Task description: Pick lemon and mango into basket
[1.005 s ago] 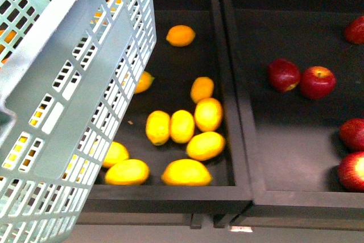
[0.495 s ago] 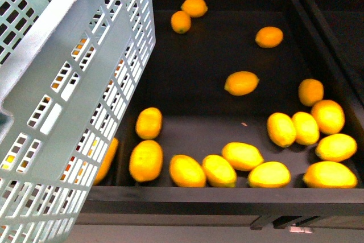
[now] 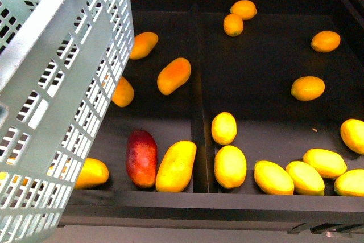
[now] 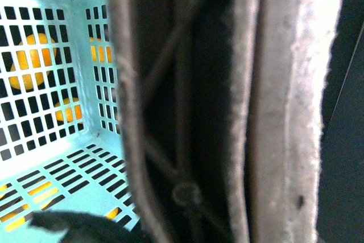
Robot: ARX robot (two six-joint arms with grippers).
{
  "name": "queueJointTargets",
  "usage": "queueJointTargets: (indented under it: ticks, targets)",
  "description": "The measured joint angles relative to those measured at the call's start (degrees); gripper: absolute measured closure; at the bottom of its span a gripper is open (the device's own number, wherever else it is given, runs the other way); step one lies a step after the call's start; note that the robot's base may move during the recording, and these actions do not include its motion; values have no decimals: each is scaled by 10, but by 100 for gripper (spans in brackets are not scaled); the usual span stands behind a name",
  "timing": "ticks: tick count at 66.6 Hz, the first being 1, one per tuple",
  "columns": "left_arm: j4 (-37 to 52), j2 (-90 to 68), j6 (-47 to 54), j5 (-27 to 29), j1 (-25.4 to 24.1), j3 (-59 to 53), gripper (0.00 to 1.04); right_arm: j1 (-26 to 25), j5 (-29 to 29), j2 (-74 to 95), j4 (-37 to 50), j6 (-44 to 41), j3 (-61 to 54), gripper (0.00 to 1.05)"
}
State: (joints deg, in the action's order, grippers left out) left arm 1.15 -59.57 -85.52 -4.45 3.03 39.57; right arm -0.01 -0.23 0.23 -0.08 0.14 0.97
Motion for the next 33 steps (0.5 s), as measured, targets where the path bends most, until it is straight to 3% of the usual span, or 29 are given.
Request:
queueJointTargets:
  ticks: [6, 11, 16, 19, 26, 33]
  targets:
    - [-21, -4, 12, -21, 5, 7, 91, 0, 0, 0, 0, 0, 0, 9]
    - [-103, -36, 137, -20, 20, 50, 91, 0, 0, 0, 0, 0, 0, 9]
    - [-86, -100, 320, -8, 53, 86, 91, 0, 1, 0, 0, 0, 0, 9]
    - [-72, -137, 368, 6, 69, 107, 91, 0, 1, 0, 0, 0, 0, 9]
    - [-63, -197, 399, 11, 96, 160, 91, 0, 1, 0, 0, 0, 0, 9]
    - [-64, -238, 392, -19, 134, 205, 91, 0, 1, 0, 0, 0, 0, 9]
